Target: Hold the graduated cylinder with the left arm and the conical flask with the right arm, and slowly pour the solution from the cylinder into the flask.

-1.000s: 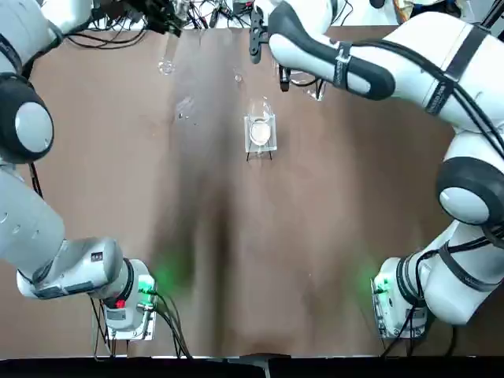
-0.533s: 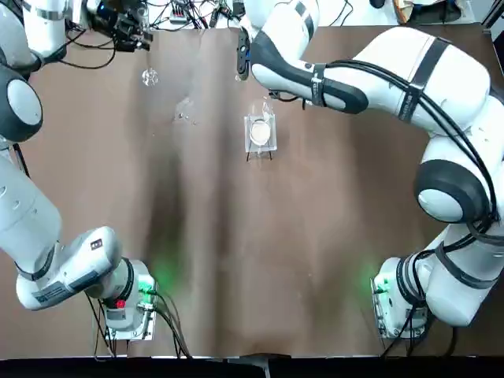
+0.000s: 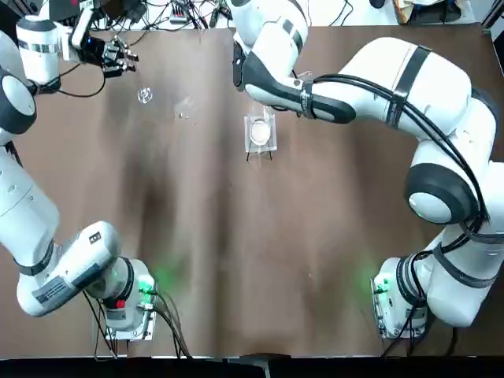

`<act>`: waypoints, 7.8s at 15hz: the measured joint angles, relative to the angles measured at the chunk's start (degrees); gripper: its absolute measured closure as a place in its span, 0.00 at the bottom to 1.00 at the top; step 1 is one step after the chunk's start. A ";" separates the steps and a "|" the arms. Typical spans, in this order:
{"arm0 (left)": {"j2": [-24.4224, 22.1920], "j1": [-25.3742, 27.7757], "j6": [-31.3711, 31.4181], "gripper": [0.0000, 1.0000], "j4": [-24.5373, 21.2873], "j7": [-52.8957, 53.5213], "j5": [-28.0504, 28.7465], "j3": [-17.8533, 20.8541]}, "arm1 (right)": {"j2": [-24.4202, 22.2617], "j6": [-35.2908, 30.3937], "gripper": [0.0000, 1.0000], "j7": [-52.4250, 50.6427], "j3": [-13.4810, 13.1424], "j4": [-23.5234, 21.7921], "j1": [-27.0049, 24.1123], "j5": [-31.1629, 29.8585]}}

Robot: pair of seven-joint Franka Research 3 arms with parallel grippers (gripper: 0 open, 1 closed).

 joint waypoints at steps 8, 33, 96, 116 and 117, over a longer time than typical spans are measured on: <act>8.58 4.16 0.12 0.66 -0.98 9.96 0.02 1.64 | 3.12 0.00 0.61 1.68 -0.01 0.35 1.96 -3.34; 13.54 3.65 5.60 0.30 -1.09 12.20 2.21 2.28 | 5.52 -0.61 0.61 2.20 -0.07 1.68 4.26 -6.84; -32.13 3.58 2.92 0.00 3.49 -133.93 60.74 -30.89 | 13.80 -17.87 0.61 -110.22 -1.20 -24.49 -79.60 65.25; -31.08 -22.86 3.35 0.00 6.39 -135.54 60.88 -1.40 | 17.16 -22.70 0.00 -112.60 -0.98 -21.99 -82.65 66.78; -31.08 -22.81 3.46 0.00 6.39 -135.54 60.90 -1.36 | 17.16 -23.57 0.00 -110.83 -1.03 -20.95 -82.70 66.78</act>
